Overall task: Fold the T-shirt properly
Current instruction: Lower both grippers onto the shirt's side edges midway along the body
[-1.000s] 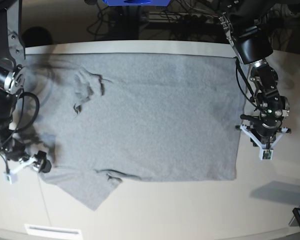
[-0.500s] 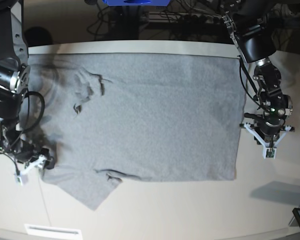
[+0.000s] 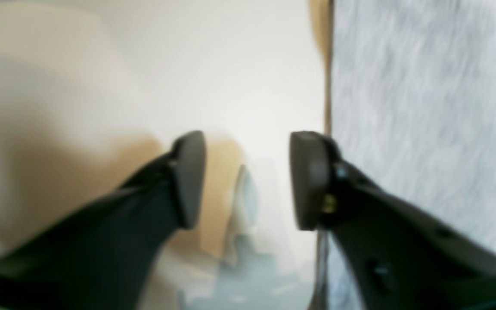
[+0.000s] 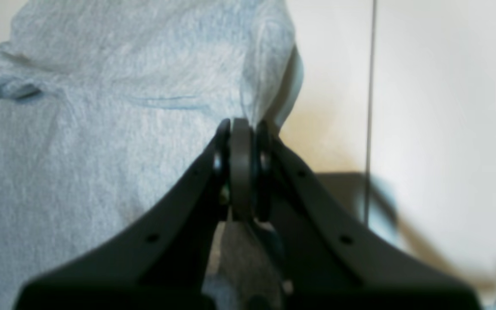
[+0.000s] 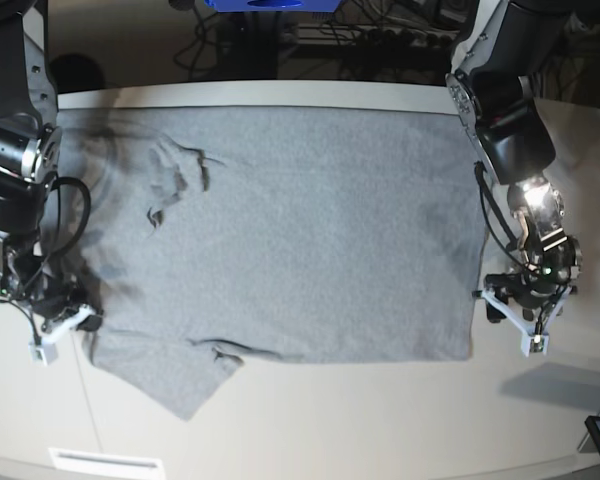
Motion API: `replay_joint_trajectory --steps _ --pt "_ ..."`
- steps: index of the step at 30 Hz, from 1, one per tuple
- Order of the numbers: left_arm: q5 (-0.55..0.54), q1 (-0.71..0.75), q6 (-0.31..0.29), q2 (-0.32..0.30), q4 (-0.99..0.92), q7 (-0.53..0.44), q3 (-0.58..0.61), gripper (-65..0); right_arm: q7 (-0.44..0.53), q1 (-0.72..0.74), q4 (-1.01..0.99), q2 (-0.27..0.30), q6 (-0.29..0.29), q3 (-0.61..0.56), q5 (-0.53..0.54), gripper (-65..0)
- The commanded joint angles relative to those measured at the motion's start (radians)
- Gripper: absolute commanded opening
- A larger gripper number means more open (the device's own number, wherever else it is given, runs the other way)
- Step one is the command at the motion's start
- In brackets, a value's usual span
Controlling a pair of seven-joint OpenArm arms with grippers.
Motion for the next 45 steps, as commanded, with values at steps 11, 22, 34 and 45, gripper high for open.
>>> replay_joint_trajectory --steps 11,22,34,45 --pt "-0.249 -0.314 0.013 -0.094 -0.539 -0.153 -0.025 -24.4 0.012 0.025 0.021 0.019 0.007 -0.001 0.01 -65.0" --pt "-0.247 -0.345 0.056 -0.115 -0.687 -0.236 -0.022 -24.4 0.012 0.022 0.021 0.02 0.007 -0.001 0.01 -65.0" --pt "-0.257 -0.325 0.061 -0.071 -0.689 -0.212 0.081 -24.7 0.011 0.014 0.021 0.022 0.007 -0.001 0.01 -65.0" --pt "-0.247 -0.305 0.058 -0.036 -0.687 -0.212 0.082 -24.9 0.011 0.008 0.021 0.022 0.007 -0.001 0.01 -65.0"
